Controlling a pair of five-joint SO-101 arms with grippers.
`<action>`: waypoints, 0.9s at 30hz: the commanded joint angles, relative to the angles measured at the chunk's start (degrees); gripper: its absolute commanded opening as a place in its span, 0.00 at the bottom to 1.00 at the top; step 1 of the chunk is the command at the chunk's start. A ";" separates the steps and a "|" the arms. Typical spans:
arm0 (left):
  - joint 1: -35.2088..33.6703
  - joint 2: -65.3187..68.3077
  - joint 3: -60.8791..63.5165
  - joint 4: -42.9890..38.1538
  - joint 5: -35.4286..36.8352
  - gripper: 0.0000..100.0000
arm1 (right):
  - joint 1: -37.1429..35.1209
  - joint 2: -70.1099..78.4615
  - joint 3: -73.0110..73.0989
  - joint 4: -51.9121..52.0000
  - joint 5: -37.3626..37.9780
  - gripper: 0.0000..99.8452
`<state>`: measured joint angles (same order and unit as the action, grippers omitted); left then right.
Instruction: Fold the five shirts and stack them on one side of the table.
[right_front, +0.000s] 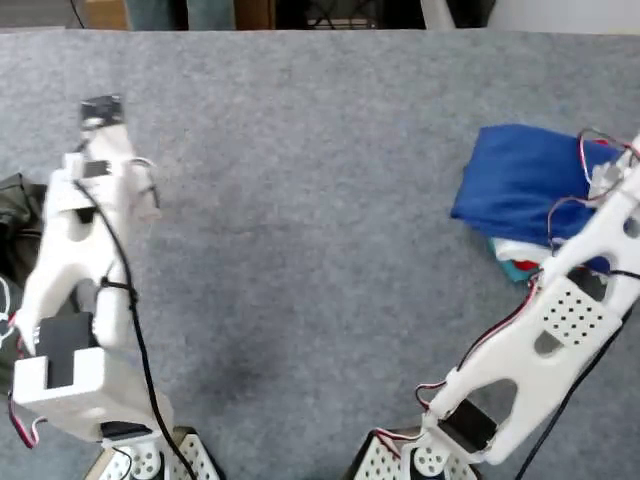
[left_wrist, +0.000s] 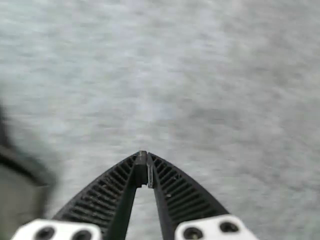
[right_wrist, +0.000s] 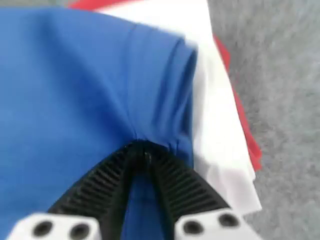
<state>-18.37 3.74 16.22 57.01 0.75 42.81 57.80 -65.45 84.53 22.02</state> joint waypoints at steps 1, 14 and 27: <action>-6.64 -4.75 -6.11 4.66 -3.69 0.03 | 1.67 0.92 -4.35 -0.18 0.00 0.02; -35.12 -17.76 -6.11 19.34 -16.18 0.24 | -7.91 -1.27 -30.46 16.44 3.60 0.02; -37.23 -2.11 20.70 -5.80 -20.92 0.17 | -18.90 -23.34 -27.03 16.70 0.79 0.02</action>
<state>-56.09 -0.13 36.35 53.32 -20.97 27.16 40.92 -92.35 100.62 23.43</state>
